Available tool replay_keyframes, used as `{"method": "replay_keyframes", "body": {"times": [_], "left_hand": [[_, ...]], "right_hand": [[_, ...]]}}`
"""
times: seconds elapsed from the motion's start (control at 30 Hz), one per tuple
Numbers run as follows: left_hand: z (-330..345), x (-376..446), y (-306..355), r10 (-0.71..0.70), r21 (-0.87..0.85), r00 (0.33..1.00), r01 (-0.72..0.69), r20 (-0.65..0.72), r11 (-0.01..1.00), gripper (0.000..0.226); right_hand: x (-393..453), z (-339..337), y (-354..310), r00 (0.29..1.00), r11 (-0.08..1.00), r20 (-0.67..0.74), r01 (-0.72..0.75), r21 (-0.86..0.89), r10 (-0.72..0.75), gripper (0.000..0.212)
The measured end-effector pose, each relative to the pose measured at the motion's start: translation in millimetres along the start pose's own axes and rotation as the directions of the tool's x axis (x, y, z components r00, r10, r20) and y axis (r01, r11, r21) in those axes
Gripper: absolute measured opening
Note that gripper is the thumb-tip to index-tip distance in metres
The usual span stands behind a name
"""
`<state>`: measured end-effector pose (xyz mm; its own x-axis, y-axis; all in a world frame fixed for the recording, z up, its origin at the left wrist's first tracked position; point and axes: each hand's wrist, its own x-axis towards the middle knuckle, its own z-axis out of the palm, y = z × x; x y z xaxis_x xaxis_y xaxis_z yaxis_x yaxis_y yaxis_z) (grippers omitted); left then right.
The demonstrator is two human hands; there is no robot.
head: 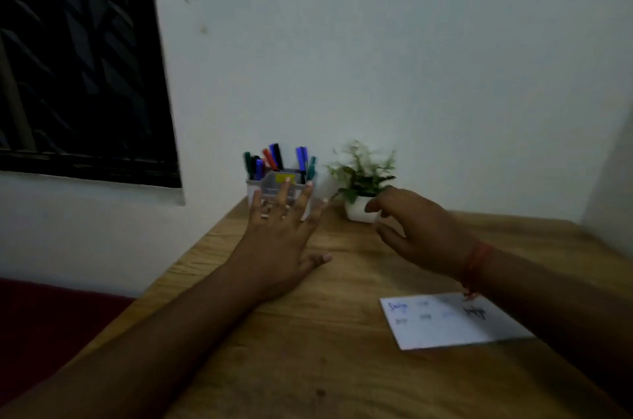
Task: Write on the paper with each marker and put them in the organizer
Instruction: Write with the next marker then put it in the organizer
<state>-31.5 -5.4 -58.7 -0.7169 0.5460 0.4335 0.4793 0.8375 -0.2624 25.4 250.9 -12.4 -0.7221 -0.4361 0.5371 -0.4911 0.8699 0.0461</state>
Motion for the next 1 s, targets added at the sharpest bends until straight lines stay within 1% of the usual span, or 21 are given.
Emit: {"method": "replay_keyframes", "body": {"times": [0.07, 0.13, 0.23, 0.33, 0.4, 0.53, 0.67, 0.8, 0.93, 1.0], "left_hand": [[-2.8, 0.2, 15.5, 0.050, -0.026, 0.999, -0.049, 0.015, 0.998, 0.085], [-7.3, 1.5, 34.5, 0.086, -0.065, 0.995, -0.083, 0.046, 0.994, 0.083], [-21.6, 0.6, 59.7, 0.137, -0.184, 0.973, -0.103, 0.186, 0.978, 0.083], [-33.8, -2.9, 85.5, 0.262, -0.340, 0.894, -0.134, 0.364, 0.931, 0.082], [-36.1, -5.3, 98.5, 0.340, -0.386, 0.841, -0.173, 0.420, 0.906, 0.081], [-33.2, 4.3, 109.8, 0.403, -0.378, 0.776, -0.230, 0.484, 0.897, 0.079], [-24.8, 19.3, 102.5, 0.420, -0.358, 0.750, -0.259, 0.511, 0.897, 0.072], [-16.2, 23.9, 94.9, 0.417, -0.351, 0.747, -0.258, 0.519, 0.900, 0.069], [-10.0, 22.4, 91.4, 0.404, -0.397, 0.759, -0.209, 0.510, 0.894, 0.069], [-7.7, 21.0, 91.6, 0.403, -0.419, 0.765, -0.192, 0.503, 0.887, 0.073]], "right_hand": [[-36.8, -10.1, 13.9, 0.995, 0.997, 0.074, -0.073, -0.002, 0.073, 0.036], [-71.4, -23.7, 28.5, 0.975, 0.988, 0.169, -0.150, 0.020, 0.145, 0.049], [-111.3, -42.8, 50.5, 0.910, 0.964, 0.356, -0.254, 0.077, 0.212, 0.069], [-144.4, -57.1, 70.2, 0.809, 0.921, 0.527, -0.373, 0.117, 0.261, 0.084], [-158.0, -59.7, 77.5, 0.760, 0.923, 0.596, -0.376, 0.076, 0.261, 0.089], [-165.2, -58.2, 80.5, 0.711, 0.927, 0.640, -0.376, -0.003, 0.291, 0.081], [-163.1, -58.5, 80.8, 0.664, 0.924, 0.687, -0.382, -0.026, 0.294, 0.077], [-166.1, -56.8, 82.2, 0.639, 0.923, 0.713, -0.382, -0.033, 0.290, 0.078], [-164.7, -55.8, 80.9, 0.634, 0.925, 0.717, -0.377, -0.041, 0.290, 0.077], [-164.3, -56.5, 80.6, 0.629, 0.924, 0.722, -0.381, -0.039, 0.290, 0.076]]}}
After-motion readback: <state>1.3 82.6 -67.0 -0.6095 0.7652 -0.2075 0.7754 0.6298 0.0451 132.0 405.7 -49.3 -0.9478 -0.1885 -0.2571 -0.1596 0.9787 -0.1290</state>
